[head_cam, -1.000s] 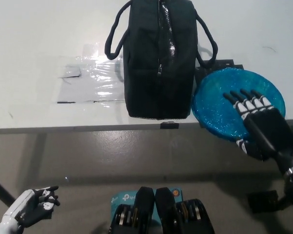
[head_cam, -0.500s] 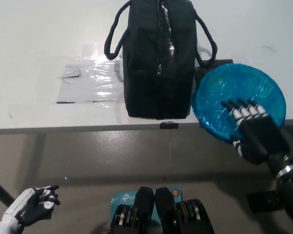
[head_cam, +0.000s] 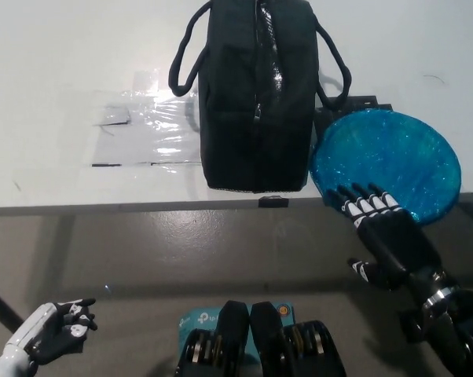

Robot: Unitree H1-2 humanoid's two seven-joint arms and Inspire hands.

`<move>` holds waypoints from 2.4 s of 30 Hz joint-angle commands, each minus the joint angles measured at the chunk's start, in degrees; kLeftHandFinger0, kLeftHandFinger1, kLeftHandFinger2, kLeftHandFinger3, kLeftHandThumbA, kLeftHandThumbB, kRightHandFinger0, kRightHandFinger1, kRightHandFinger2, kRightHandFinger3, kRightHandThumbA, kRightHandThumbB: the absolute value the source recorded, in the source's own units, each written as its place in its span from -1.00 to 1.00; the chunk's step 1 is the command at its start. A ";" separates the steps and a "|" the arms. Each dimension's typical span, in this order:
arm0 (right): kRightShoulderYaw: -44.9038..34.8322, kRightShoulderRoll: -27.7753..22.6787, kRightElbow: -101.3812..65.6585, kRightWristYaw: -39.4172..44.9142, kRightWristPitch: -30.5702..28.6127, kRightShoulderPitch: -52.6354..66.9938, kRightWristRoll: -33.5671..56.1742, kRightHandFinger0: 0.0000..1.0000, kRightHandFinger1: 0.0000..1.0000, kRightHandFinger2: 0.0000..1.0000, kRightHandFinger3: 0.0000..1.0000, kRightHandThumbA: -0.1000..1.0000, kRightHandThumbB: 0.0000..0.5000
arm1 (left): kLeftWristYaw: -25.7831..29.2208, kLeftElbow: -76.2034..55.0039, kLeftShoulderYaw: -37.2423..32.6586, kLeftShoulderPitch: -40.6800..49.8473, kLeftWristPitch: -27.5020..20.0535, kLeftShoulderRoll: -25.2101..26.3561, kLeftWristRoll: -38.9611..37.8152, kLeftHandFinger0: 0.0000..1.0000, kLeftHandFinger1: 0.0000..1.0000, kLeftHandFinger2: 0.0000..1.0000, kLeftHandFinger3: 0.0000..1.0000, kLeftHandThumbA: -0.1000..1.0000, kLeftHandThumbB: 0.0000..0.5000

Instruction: The robot uses its right hand to pick up a stack of plates kept in the middle of the desk and put it inside a bag kept next to it

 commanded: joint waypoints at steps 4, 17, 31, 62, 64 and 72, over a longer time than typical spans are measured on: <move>-0.75 -2.36 -2.48 -1.29 -0.60 -2.49 -3.28 1.00 1.00 1.00 1.00 0.68 1.00 | -0.48 -2.28 0.45 0.54 0.43 1.66 0.44 0.64 0.62 0.75 0.86 -1.00 -0.72; -2.77 0.43 -0.28 -3.73 3.41 -1.83 -5.28 1.00 1.00 1.00 1.00 0.66 1.00 | -0.59 -0.99 0.11 -0.77 -0.60 1.97 1.37 0.64 0.60 0.74 0.78 -1.00 -0.57; -3.45 2.04 8.89 -8.45 4.42 0.33 -4.42 1.00 1.00 1.00 1.00 0.45 1.00 | -1.24 -1.13 -0.22 -0.77 -0.92 2.36 1.70 0.64 0.62 0.76 0.80 -1.00 -0.50; -2.66 -4.55 16.64 -18.68 10.43 -7.89 -14.99 0.22 0.67 0.80 1.00 -0.42 -0.07 | -0.70 -0.41 -0.87 -0.89 -2.22 2.03 3.64 0.65 0.61 0.75 0.69 -1.00 -0.50; -1.82 -6.11 18.20 -22.49 5.80 -8.08 -13.87 -0.99 -0.99 -0.83 1.00 -1.00 -0.68 | -0.63 -0.25 -1.30 -1.04 -2.12 2.28 4.50 0.69 0.63 0.76 0.69 -1.00 -0.48; -1.48 -7.27 17.90 -23.27 1.23 -6.94 -10.17 -1.00 -1.00 -0.72 -0.56 -1.00 -1.00 | -0.82 -0.63 -1.57 -0.68 -1.80 2.46 5.13 0.57 0.56 0.74 0.70 -1.00 -0.50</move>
